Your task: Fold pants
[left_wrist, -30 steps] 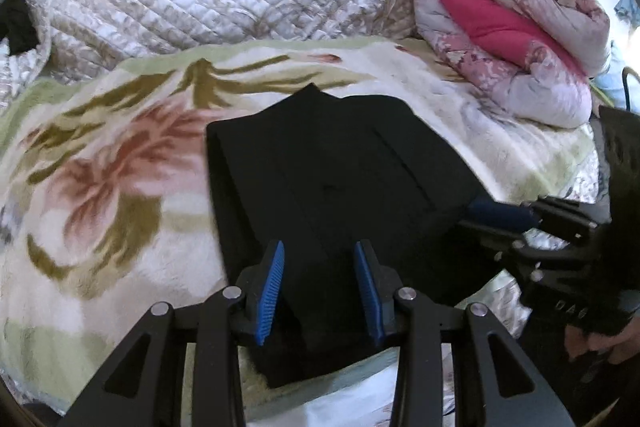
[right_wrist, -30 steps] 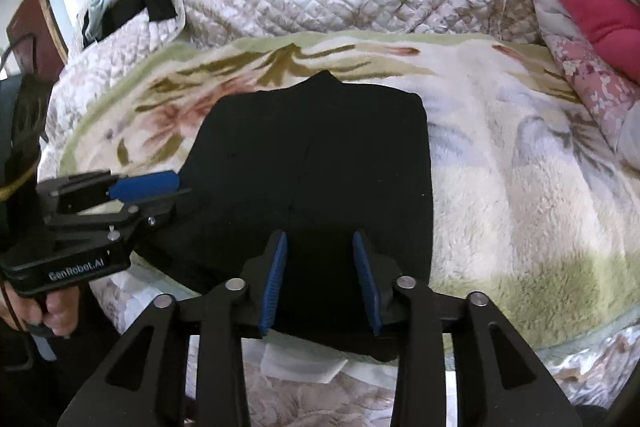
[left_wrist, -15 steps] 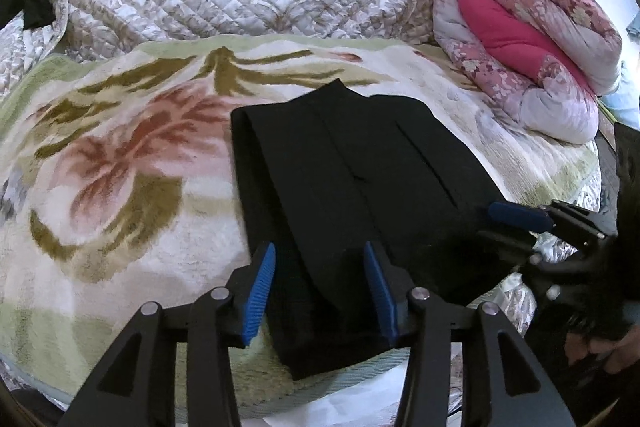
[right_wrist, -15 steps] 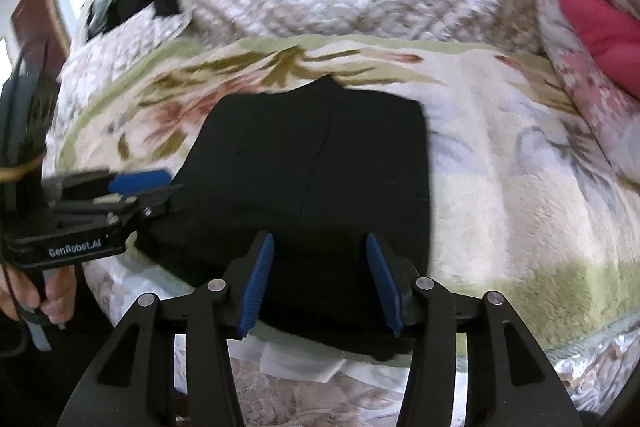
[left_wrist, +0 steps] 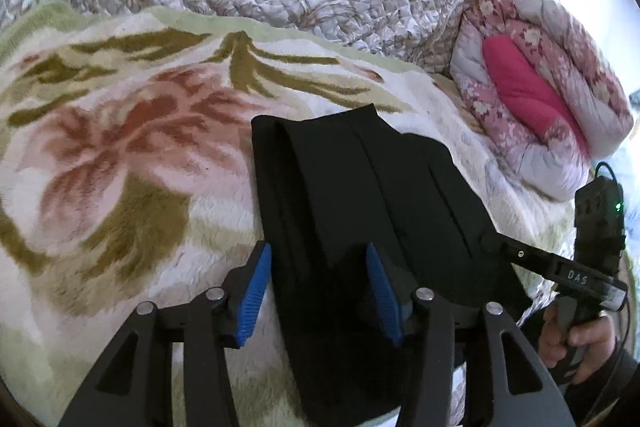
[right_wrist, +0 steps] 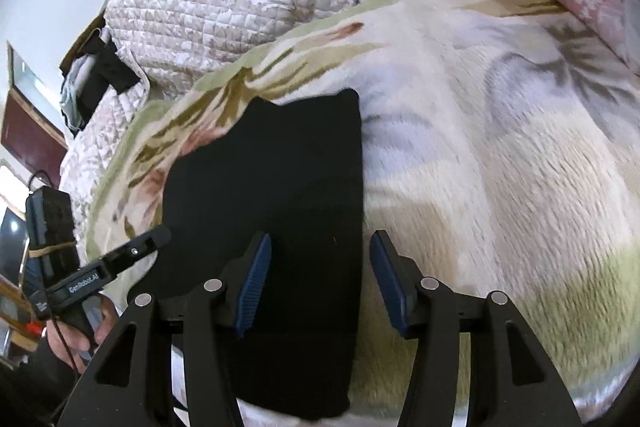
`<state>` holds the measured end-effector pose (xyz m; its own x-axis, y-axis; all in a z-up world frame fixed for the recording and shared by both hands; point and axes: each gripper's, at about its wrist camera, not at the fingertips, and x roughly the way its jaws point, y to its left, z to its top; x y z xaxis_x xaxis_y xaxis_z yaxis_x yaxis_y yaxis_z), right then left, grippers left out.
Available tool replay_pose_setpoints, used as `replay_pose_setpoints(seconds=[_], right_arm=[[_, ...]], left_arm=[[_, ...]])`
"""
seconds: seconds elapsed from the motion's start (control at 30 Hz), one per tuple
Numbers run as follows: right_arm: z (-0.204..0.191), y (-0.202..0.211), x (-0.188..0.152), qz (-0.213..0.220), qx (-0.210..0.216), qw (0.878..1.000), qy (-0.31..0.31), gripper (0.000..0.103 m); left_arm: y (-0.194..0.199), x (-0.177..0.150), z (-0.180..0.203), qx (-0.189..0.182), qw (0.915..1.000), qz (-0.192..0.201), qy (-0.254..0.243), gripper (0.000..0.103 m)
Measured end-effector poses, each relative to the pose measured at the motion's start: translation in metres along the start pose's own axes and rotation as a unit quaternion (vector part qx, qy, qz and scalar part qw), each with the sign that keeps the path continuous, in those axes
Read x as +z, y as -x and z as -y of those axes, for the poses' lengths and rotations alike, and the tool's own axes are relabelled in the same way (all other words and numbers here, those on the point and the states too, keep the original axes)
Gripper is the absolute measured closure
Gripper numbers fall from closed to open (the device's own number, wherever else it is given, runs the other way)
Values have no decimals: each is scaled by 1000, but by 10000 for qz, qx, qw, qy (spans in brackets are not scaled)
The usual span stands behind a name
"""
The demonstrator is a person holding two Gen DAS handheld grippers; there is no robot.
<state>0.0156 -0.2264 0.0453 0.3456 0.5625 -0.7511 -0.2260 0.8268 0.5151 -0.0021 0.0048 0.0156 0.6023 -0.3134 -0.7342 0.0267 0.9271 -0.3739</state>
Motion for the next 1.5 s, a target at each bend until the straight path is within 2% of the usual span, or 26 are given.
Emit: replay_pose_setpoints(seconds=[0.1, 0.23, 0.4, 0.57, 0.67, 0.73, 0.83, 1.03, 1.17, 1.37, 1.43, 1.5], right_arm=[[2, -6, 7, -34, 170, 9998, -118, 50], [2, -3, 2, -139, 388, 9989, -226, 52], [7, 0, -12, -137, 525, 9979, -363, 65], [5, -6, 2, -200, 430, 9981, -381, 73], [-5, 1, 3, -160, 333, 9990, -270, 85], [-10, 8, 4, -107, 372, 9989, -264, 86], [-25, 17, 10, 18, 445, 9989, -112, 86], [-49, 15, 39, 161, 546, 9982, 201, 86], [-56, 0, 65, 199, 603, 9976, 286, 86], [-68, -32, 105, 285, 607, 9966, 473, 86], [-65, -46, 115, 256, 499, 9970, 542, 83], [-58, -57, 119, 179, 196, 9984, 502, 75]], left_arm=[[-7, 5, -10, -167, 9996, -2, 241, 42], [-7, 4, -12, -271, 9991, -23, 340, 44], [1, -13, -8, -457, 9982, -62, 381, 45], [-9, 0, -6, -417, 9983, -83, 398, 45], [-10, 7, 0, -324, 9988, -94, 360, 56], [-2, 8, 4, -254, 9993, -19, 278, 70], [9, 12, 7, -282, 9993, 37, 250, 77], [22, 32, 15, -271, 9994, 230, -16, 79], [22, 61, 3, -248, 9990, 363, -64, 79], [10, 108, -12, 37, 9979, 543, -341, 79], [4, 120, -20, 95, 9976, 593, -356, 79], [-7, 130, -29, 227, 9970, 633, -377, 76]])
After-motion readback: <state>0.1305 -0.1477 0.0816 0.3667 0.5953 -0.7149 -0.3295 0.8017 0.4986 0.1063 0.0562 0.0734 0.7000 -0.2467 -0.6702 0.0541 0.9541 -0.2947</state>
